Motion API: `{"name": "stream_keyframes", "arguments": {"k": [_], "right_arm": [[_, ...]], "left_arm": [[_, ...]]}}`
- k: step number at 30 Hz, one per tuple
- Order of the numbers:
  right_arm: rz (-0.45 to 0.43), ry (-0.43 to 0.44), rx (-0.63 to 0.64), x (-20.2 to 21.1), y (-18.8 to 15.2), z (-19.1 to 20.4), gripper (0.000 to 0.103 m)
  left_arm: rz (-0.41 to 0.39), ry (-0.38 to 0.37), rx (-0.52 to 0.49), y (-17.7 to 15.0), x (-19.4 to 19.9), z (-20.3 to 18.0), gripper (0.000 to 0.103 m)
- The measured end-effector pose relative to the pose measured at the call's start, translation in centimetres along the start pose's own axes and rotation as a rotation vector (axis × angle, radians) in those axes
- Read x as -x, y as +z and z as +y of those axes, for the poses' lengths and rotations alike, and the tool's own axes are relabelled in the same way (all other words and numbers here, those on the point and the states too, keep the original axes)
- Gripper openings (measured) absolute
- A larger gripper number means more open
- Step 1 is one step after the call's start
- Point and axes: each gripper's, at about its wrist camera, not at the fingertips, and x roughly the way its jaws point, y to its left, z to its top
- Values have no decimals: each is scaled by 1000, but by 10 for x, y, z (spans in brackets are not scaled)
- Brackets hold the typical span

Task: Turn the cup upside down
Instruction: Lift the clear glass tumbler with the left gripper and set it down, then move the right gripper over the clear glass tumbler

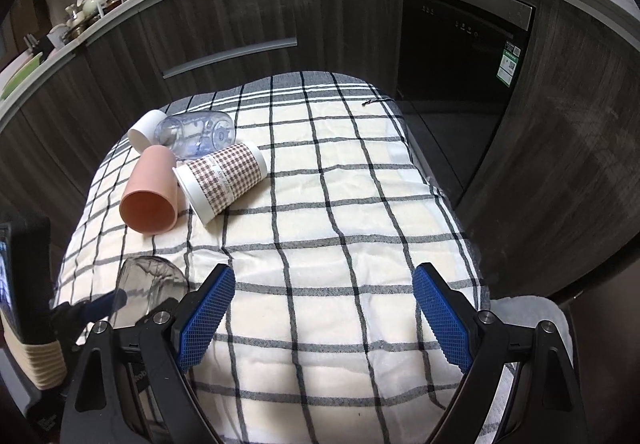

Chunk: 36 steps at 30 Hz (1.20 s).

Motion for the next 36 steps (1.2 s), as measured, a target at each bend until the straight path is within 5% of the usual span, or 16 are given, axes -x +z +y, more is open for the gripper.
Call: {"name": "stream_keyframes", "arguments": {"k": [7,10,20,27,36], "right_arm": [[-5,-3,2,4,2,1,90],[-13,-2,8,12,5,4,90],[46,81,26,29,25,31,90],[179,130,102,10,38,75,90],[405,120,274,-19,43,146,90]], "left_arm": [[30,8,-15,-4,4,-1,71],[-25,32,-17,-6,22,1,87],[-151,39,69,1,77,40,100],[-226,111,150,0,98,85,103],[-286,108,260,-1,112,137,103]]}}
